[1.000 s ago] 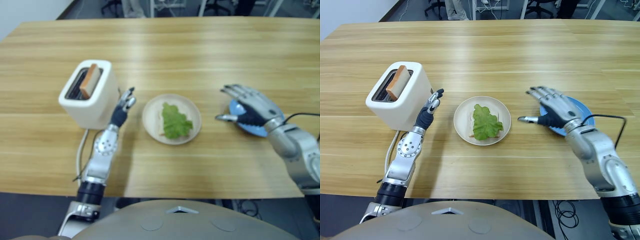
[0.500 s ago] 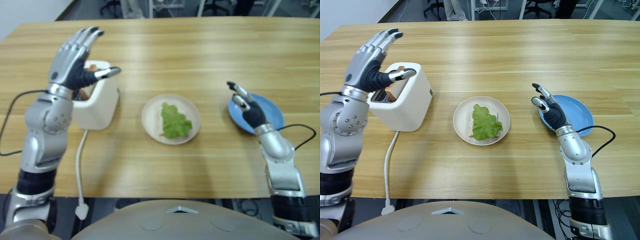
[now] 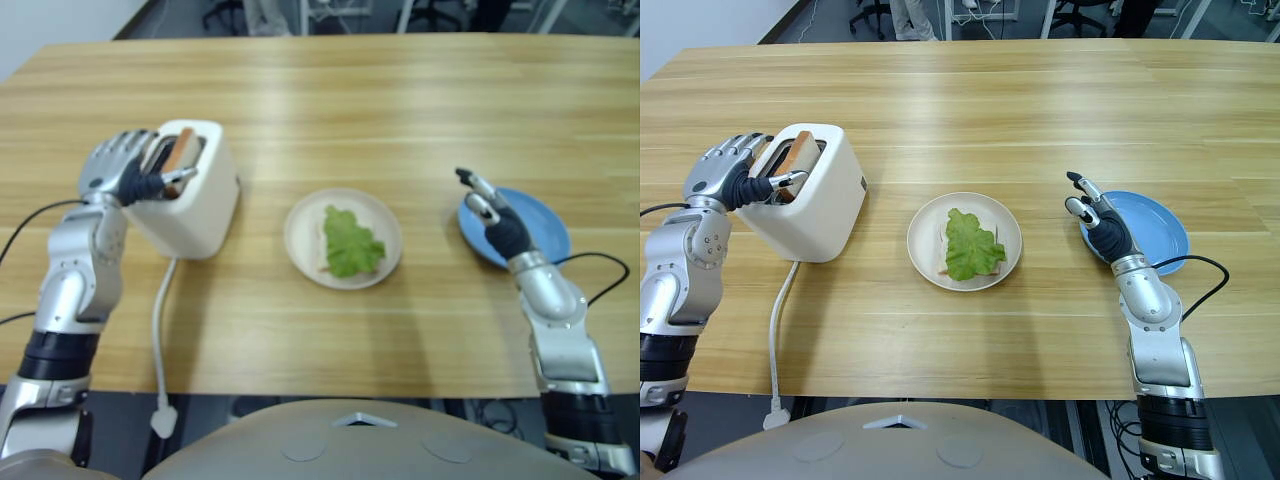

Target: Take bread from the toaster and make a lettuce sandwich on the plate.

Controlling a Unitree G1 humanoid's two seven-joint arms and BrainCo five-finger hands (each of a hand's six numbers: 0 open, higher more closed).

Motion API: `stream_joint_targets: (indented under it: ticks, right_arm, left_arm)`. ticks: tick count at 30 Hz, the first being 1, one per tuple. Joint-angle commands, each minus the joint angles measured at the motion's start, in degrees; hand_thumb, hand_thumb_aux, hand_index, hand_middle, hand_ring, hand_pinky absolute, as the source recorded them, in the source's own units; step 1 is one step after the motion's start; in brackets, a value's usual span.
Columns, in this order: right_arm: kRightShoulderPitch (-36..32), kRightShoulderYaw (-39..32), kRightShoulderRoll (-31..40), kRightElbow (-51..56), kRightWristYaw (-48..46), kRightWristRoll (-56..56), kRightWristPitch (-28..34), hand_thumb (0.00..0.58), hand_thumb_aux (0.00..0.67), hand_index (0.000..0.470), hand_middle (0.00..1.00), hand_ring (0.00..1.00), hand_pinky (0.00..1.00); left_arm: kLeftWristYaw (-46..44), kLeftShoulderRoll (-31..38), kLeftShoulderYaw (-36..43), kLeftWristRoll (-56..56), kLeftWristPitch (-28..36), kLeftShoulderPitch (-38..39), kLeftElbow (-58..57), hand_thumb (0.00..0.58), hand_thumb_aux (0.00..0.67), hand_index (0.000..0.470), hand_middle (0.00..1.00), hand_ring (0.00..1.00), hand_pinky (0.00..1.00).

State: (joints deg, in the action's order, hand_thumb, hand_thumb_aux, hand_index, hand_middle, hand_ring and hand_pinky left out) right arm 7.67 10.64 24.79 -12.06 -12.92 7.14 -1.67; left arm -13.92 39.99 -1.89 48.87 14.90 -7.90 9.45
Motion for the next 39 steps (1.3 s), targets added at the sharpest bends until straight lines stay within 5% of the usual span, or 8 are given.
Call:
stream_joint_targets:
  ticks: [1,8,9,10,11,12,27,39]
  right_arm:
    - [0.4,0.0,-0.1,0.5,0.3,0.2,-0.1,0.000,0.000,0.000,0.00,0.00,0.00]
    - [0.4,0.1,0.2,0.8,0.5,0.2,-0.1,0.000,0.000,0.000,0.00,0.00,0.00]
    - [0.4,0.1,0.2,0.8,0.6,0.3,-0.2,0.000,0.000,0.000,0.00,0.00,0.00]
    - [0.4,0.2,0.3,0.9,0.6,0.3,-0.2,0.000,0.000,0.000,0.00,0.00,0.00]
    - [0.5,0.2,0.3,1.0,0.6,0.3,-0.3,0.000,0.000,0.000,0.00,0.00,0.00]
    - [0.5,0.3,0.3,1.1,0.6,0.3,-0.3,0.000,0.000,0.000,0.00,0.00,0.00]
    - [0.2,0.4,0.8,3.0,1.5,1.1,-1.3,0.000,0.000,0.000,0.00,0.00,0.00]
    - [0.3,-0.3,0.1,5.3,2.3,1.7,-2.6,0.000,0.000,0.000,0.00,0.00,0.00]
  left_arm:
    - [-1.3,-0.1,1.9,0.1,0.8,-0.4,-2.3,0.000,0.000,0.000,0.00,0.00,0.00]
    - [-1.2,0.3,3.3,0.2,1.5,-0.2,-5.0,0.009,0.005,0.004,0.00,0.00,0.00]
    - [-1.2,0.3,3.3,-0.1,1.5,-0.3,-5.2,0.368,0.265,0.182,0.00,0.00,0.00]
    - [-1.1,0.3,3.2,-0.4,1.5,-0.3,-5.5,0.489,0.405,0.278,0.16,0.16,0.16]
    - [-1.0,0.2,3.2,-0.5,1.4,-0.3,-5.7,0.489,0.405,0.278,0.16,0.16,0.16]
    - [-0.6,0.1,3.0,-1.0,0.9,-0.4,-5.8,0.580,0.670,0.460,1.00,1.00,1.00]
    - [13.3,-3.0,0.5,-5.9,-10.7,-1.2,3.5,0.580,0.670,0.460,1.00,1.00,1.00]
    - [19.7,-9.2,-14.4,-20.4,-18.3,-2.9,20.9,0.580,0.670,0.460,1.00,1.00,1.00]
